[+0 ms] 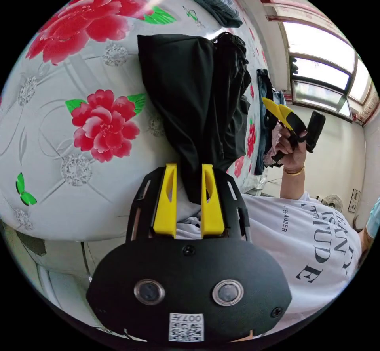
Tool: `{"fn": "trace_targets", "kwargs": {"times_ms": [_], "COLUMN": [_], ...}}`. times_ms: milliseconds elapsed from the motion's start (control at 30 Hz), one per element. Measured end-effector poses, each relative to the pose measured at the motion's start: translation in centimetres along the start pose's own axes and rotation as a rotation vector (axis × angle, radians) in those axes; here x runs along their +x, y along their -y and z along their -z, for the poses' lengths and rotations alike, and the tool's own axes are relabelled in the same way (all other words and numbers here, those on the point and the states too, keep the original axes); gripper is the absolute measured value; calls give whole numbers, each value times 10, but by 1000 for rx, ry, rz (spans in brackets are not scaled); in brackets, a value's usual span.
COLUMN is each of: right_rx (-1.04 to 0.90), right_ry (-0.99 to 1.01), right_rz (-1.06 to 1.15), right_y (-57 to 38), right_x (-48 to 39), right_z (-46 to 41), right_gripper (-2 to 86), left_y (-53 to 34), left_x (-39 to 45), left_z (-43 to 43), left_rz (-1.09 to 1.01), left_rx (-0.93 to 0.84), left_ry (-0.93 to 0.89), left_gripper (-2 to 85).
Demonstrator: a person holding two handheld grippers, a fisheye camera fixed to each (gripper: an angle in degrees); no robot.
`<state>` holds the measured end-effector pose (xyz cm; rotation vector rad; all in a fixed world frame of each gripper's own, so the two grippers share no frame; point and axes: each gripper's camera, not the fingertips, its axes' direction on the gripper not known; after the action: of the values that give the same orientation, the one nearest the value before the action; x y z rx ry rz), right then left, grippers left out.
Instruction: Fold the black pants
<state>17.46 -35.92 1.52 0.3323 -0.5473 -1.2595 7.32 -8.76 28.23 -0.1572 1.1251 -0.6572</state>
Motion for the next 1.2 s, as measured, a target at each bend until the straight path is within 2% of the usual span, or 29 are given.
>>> {"fn": "trace_targets", "kwargs": {"times_ms": [133,267,400,500,700,767,933,1067,1133,1167,1200], "right_rx": [-33,-87,138,211,133,174,273,161,121,204,210], "right_ry": [-96,-265,-170,-123,-44,-53,-84,-130,-12,-8,45], "right_rz": [-42,-92,-24,-61,-400,-449,-489,-476,-507,-518,-534], "right_y": [45,52,-8,-78,-197,-213,-215,-201,-206,-215,-218], "right_x": [-33,-19,-7,15,79,87,108,133,150,153,160], "right_z": [-59,-91,-9,46,58,68,107,109,101,110,110], "right_gripper": [152,68,20,12,46,63,106,137,140,137,135], "left_y": [2,1,-5,-11,-26,-29,-25,-15,-12,-11,-8], "left_x": [14,21,23,16,0,1,17,13,4,-3,-10], "left_z": [0,-1,5,4,-3,-3,-4,-11,-13,-13,-14], "left_rz": [-36,-52,-79,-88,-69,-77,-145,-157,-156,-144,-136], "left_rx": [3,13,39,27,11,17,13,-10,-9,-4,1], "left_ry": [70,104,86,42,6,-5,43,35,-6,-52,-103], "left_gripper": [97,99,108,110,116,122,132,140,140,141,141]}}
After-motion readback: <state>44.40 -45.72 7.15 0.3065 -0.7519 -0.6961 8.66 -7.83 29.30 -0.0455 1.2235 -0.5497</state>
